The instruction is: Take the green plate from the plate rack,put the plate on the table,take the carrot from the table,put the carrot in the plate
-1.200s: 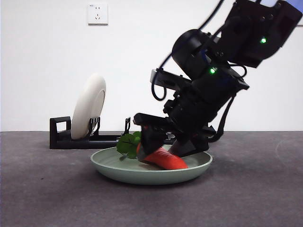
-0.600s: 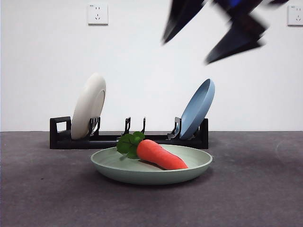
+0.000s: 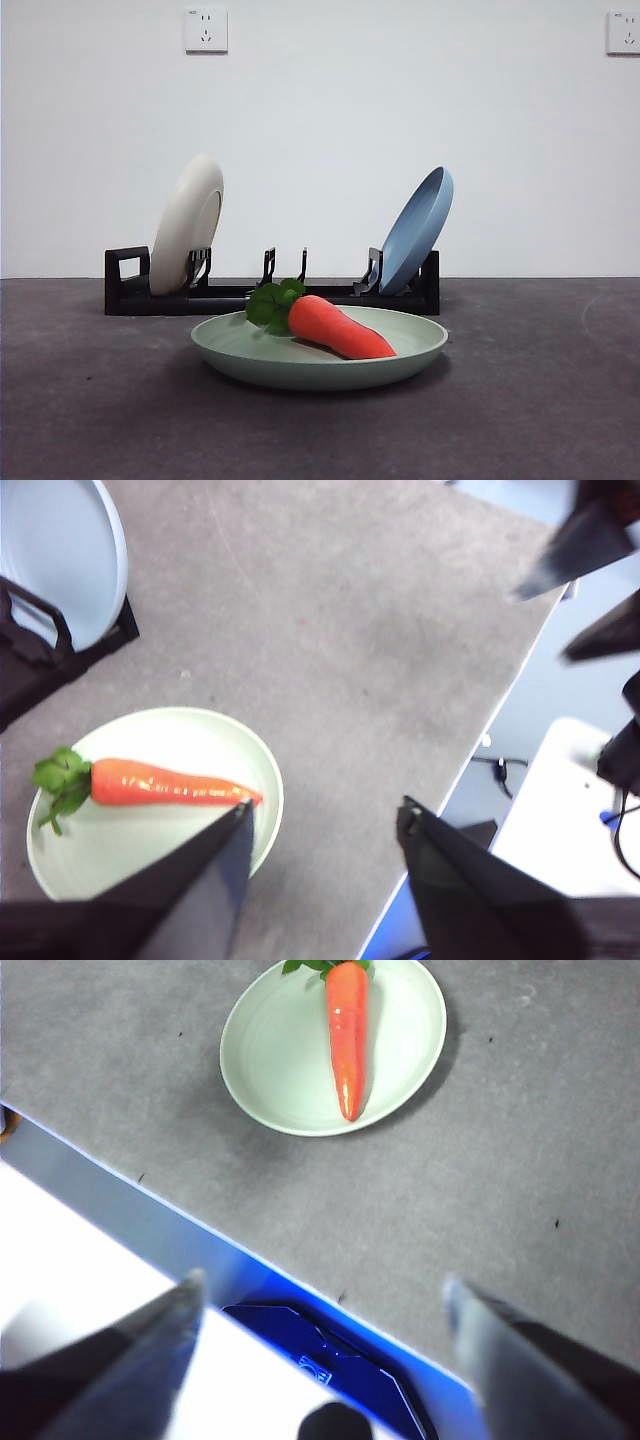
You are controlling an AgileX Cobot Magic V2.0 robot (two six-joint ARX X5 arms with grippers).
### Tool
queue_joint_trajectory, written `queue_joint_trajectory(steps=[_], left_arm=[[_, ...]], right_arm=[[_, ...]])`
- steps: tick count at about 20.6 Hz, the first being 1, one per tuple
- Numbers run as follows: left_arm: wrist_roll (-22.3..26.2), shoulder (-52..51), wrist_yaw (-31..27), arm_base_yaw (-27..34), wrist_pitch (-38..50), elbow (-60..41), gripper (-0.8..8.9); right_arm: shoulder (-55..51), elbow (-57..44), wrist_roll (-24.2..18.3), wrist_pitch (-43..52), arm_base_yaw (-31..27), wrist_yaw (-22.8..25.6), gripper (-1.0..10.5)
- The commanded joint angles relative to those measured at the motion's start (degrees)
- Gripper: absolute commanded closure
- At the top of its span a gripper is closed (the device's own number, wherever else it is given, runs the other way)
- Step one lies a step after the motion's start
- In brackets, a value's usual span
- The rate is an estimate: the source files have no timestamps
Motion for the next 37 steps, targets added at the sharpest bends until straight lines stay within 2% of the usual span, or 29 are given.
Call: queue_joint_trajectory(steps=[1, 32, 34, 37], left_arm=[[-0.57, -0.02, -0.11, -0.04, -0.85, -0.2, 8.2], [-0.17, -0.02, -0.24, -0.04, -1.62, -0.2, 8.17], [3.43, -0.04, -2.23, -0.02, -1.11, -0.22, 8.17], [6.75, -0.04, -11.45, 1.68, 4.2, -0.24, 8.17]], right_arm=[[-1.11, 0.0, 0.66, -0.92, 0.13, 0.0, 9.5], [-1.25, 0.0, 0.74, -1.57, 0.13, 0.22, 9.5], [-1.25, 0.0, 0.74, -1.57, 0.13, 0.22, 9.5], [-1.25, 0.0, 0.74, -1.57, 0.13, 0.2, 9.5]])
